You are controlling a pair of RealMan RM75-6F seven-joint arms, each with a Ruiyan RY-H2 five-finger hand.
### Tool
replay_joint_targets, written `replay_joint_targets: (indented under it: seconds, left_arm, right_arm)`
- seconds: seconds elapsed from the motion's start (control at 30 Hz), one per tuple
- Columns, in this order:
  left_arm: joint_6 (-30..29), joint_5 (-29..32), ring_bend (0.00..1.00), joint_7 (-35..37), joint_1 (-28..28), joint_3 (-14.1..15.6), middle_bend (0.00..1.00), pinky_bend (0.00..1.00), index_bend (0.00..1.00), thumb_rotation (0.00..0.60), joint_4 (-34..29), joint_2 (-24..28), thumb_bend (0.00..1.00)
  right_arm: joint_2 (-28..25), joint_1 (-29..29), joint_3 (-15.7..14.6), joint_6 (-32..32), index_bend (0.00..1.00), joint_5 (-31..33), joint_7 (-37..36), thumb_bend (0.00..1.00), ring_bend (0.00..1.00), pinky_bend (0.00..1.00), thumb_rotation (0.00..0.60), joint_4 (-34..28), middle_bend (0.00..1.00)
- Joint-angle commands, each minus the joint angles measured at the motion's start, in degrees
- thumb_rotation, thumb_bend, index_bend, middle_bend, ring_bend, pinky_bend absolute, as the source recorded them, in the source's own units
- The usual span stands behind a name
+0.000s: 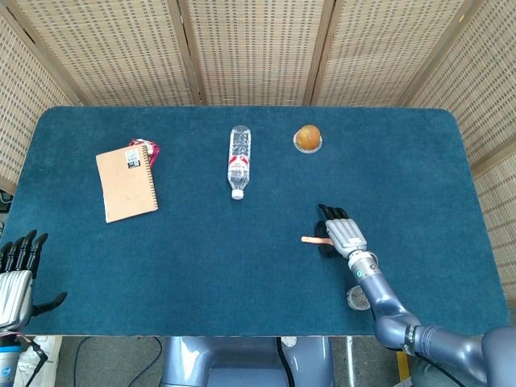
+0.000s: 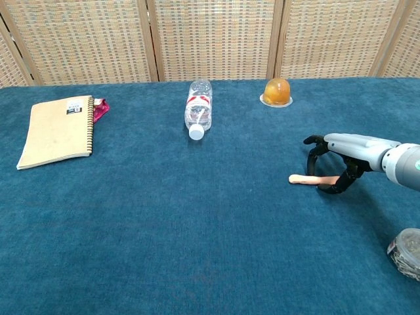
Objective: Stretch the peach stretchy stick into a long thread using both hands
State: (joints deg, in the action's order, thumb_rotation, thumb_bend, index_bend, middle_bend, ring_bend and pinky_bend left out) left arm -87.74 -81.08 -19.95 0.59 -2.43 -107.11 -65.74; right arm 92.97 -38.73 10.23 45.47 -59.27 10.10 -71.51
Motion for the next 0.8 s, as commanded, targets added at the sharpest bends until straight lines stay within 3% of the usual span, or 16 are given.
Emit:
replay_joint_targets:
  seconds: [0.03, 0.53, 0.8]
  left_arm:
    - [0.0, 0.0, 0.00, 0.0, 0.0, 0.0, 0.00, 0.00, 0.00, 0.600, 0.0, 0.0, 0.00]
    - [0.1, 0.1, 0.00, 0.0, 0.3, 0.2, 0.00, 0.00, 0.00, 0.600, 0.0, 0.0, 0.00]
    - [0.5, 0.4, 0.00, 0.2, 0.6, 0.0, 0.00, 0.00, 0.00, 0.600, 0.1, 0.1, 0.00]
  right_arm:
    - [0.1, 0.0, -0.1, 0.1, 0.51, -0.1, 0.1, 0.53, 0.00, 0.00, 0.600, 0.1, 0.02]
    - [0.1, 0.5, 0.0, 2.0, 0.61, -1.2, -1.3, 0.58, 0.00, 0.00, 0.600, 0.0, 0.09]
    - [-2.0, 0.5, 2.2, 3.0, 0.62, -1.3, -3.9, 0.58, 0.00, 0.00, 0.600, -5.6, 0.11]
